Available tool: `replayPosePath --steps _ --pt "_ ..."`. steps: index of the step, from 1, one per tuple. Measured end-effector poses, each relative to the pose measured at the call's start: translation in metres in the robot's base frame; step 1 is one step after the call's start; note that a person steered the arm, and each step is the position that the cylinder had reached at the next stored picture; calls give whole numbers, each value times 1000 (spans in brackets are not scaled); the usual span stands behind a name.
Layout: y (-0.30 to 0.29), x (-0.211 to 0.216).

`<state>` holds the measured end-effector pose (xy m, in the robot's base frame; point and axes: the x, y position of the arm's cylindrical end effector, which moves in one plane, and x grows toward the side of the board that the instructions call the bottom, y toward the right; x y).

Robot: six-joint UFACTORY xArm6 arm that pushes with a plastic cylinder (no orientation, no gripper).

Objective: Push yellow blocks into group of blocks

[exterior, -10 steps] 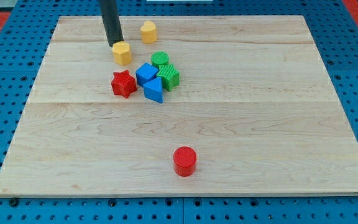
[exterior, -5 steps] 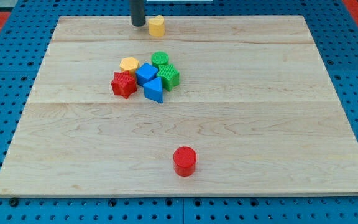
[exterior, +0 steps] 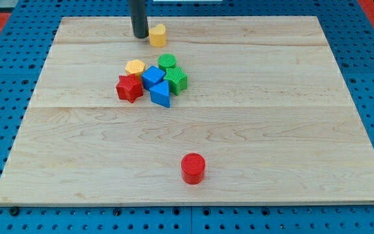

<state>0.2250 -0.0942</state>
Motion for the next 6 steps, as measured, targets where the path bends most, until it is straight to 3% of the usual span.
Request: replayPosePath --steps 1,3,4,5,6 --pt "40 -16" --pt "61 42" --pt "86 1" --pt "86 -16" --pt "39 11"
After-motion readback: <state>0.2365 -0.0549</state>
